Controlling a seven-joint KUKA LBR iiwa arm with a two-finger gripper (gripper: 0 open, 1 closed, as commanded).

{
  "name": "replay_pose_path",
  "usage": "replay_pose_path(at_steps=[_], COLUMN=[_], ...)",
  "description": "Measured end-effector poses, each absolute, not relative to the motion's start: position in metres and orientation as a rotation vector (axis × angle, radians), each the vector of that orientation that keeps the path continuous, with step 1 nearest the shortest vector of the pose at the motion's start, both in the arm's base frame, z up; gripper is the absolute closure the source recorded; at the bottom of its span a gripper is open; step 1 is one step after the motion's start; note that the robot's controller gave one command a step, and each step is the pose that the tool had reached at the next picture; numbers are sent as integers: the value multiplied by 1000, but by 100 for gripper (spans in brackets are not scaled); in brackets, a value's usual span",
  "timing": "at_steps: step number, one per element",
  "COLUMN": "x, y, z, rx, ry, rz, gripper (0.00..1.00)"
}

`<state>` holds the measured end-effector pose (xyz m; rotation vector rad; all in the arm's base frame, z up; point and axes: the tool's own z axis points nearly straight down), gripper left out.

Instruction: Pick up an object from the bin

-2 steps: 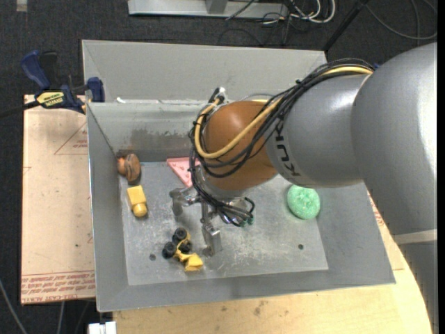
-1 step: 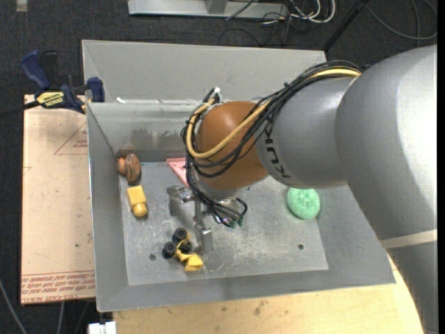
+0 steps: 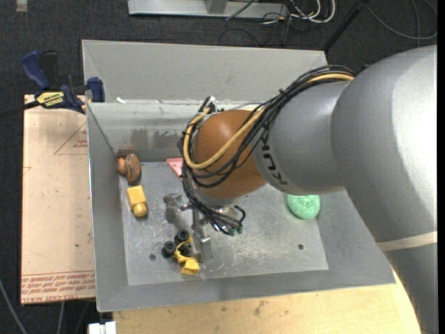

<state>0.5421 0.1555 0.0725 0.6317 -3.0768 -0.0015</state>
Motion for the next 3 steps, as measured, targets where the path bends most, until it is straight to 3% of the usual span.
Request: replay_pose_path(at_steps=[1, 2, 3], x=[516, 516, 519], y=[164, 164, 189], z=[70, 70, 212], rx=[1162, 1162, 1239], ry=[-2922, -2922, -2891], rz=[-5, -5, -3], gripper=[100, 100, 100])
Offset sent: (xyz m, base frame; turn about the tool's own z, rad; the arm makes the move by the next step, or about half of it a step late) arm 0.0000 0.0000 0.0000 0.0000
